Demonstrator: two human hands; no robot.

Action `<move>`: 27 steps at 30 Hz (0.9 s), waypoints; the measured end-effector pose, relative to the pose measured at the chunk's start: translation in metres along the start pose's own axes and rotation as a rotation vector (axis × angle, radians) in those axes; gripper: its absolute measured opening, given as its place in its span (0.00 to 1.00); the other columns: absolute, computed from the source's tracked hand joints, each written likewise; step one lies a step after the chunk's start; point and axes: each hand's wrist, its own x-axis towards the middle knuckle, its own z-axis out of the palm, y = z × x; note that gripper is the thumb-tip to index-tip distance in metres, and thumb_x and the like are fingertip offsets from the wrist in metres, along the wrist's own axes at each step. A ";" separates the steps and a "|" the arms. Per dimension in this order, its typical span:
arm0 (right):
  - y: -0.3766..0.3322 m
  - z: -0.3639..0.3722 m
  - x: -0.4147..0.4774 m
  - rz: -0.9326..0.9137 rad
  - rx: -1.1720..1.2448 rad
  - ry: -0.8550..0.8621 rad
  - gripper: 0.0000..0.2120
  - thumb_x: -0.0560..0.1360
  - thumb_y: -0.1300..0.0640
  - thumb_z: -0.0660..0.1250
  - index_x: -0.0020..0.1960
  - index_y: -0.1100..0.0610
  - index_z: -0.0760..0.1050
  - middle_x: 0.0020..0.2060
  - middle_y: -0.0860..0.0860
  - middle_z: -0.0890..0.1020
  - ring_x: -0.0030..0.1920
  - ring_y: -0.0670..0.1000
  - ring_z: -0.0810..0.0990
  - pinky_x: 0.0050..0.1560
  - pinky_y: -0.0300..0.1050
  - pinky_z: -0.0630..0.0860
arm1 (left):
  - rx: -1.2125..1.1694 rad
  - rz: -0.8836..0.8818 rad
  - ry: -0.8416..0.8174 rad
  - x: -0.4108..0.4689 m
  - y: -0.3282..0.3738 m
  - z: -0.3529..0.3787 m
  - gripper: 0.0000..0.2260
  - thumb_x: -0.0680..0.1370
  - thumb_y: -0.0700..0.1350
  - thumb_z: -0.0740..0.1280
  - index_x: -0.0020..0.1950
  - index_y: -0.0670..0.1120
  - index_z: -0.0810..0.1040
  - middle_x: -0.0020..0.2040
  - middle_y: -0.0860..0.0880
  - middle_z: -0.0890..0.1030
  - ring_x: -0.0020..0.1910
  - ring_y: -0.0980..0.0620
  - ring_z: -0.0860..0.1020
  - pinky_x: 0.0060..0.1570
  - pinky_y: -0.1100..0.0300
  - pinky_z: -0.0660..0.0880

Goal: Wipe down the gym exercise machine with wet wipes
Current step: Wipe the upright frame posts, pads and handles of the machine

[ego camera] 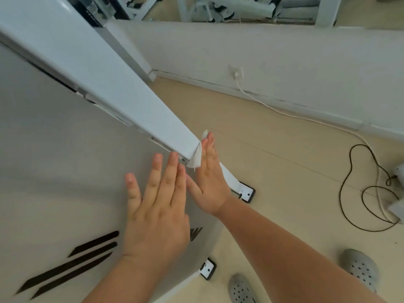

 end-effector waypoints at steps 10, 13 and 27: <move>0.134 0.037 -0.020 -0.117 0.066 -0.028 0.48 0.82 0.30 0.43 0.81 0.70 0.48 0.80 0.59 0.33 0.81 0.58 0.31 0.81 0.64 0.40 | 0.009 -0.023 -0.031 0.020 0.085 0.111 0.37 0.71 0.46 0.61 0.80 0.38 0.61 0.82 0.41 0.54 0.82 0.41 0.50 0.77 0.36 0.39; 0.175 0.055 -0.024 -0.192 0.021 0.031 0.41 0.84 0.34 0.39 0.82 0.66 0.40 0.80 0.62 0.35 0.82 0.61 0.34 0.80 0.67 0.43 | 0.056 0.005 -0.048 0.014 0.116 0.154 0.37 0.71 0.47 0.60 0.80 0.38 0.60 0.82 0.41 0.54 0.82 0.40 0.51 0.77 0.36 0.37; 0.384 0.163 -0.062 -0.143 -0.093 0.124 0.44 0.83 0.33 0.42 0.80 0.68 0.36 0.79 0.60 0.28 0.81 0.63 0.32 0.81 0.61 0.38 | 0.310 0.145 -0.288 0.031 0.213 0.320 0.34 0.71 0.44 0.27 0.77 0.36 0.28 0.76 0.36 0.24 0.73 0.35 0.22 0.64 0.33 0.19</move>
